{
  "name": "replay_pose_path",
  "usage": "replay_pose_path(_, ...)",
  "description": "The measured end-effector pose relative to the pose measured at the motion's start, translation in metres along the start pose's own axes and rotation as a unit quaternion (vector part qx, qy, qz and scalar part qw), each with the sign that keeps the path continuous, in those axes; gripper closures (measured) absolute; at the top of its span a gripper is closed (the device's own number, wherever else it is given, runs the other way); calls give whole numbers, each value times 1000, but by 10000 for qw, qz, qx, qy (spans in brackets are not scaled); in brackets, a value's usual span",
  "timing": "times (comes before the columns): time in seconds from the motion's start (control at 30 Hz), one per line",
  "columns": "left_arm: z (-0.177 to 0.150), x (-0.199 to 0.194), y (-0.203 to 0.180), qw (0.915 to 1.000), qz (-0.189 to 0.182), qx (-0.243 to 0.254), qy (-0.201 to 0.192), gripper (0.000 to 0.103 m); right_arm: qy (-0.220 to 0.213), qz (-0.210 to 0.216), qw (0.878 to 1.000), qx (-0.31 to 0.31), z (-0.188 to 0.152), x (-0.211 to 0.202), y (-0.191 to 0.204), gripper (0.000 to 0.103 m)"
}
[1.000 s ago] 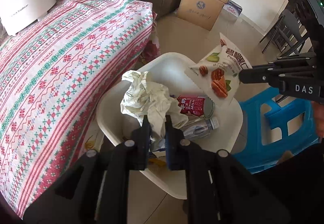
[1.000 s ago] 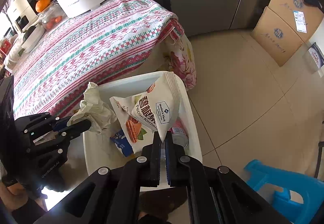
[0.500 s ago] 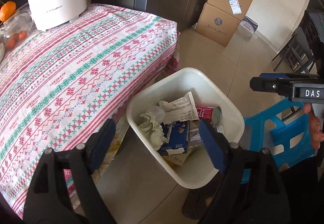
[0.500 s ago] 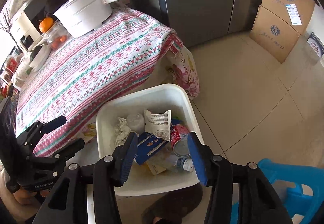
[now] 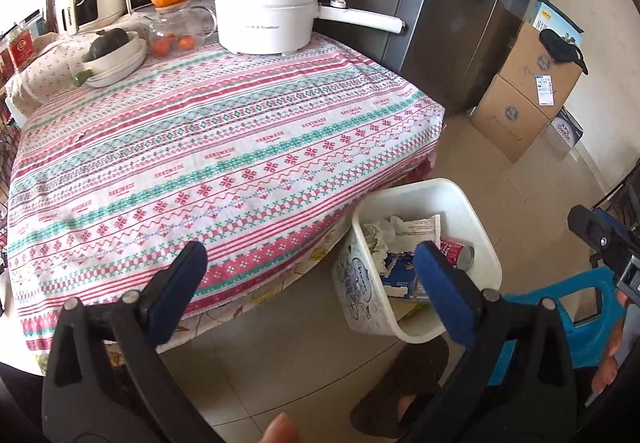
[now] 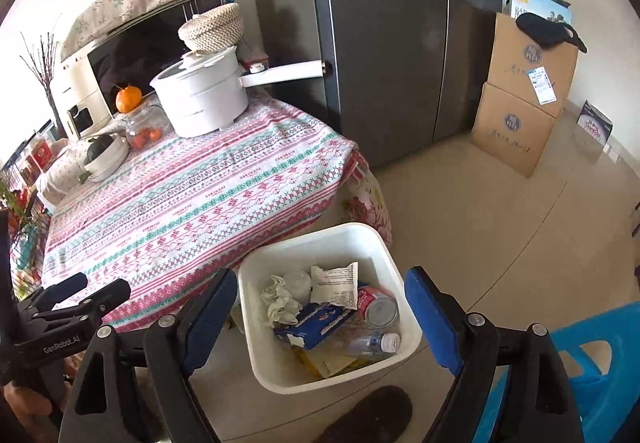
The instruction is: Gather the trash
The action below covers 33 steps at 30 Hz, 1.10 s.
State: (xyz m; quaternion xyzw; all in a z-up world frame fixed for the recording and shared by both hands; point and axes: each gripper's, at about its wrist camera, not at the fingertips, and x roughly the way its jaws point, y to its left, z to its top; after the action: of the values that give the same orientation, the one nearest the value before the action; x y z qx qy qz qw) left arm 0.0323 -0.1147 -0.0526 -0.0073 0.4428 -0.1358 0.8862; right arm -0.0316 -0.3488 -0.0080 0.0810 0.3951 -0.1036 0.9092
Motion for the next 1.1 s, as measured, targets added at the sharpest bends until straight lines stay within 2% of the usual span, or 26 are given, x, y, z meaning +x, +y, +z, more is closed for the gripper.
replay_pose_path(0.13,-7,-16,0,9990,362,114,-250,0,-230,-139,9995,-180,-9,-14,21,12)
replay_pose_path(0.23,-11,-21,-3,9981,478,220,-319,0,-323,-106,9989,-313,-11,-18,32,12)
replay_pose_path(0.53,-12,-30,-4,9969,490,276,-548,0,-283,-128,9967,-754,-17,-9,59,12)
replay_pose_path(1.1,-10,-32,-2,9966,512,203,-614,0,-210,-126,9965,-800,-18,-2,62,12)
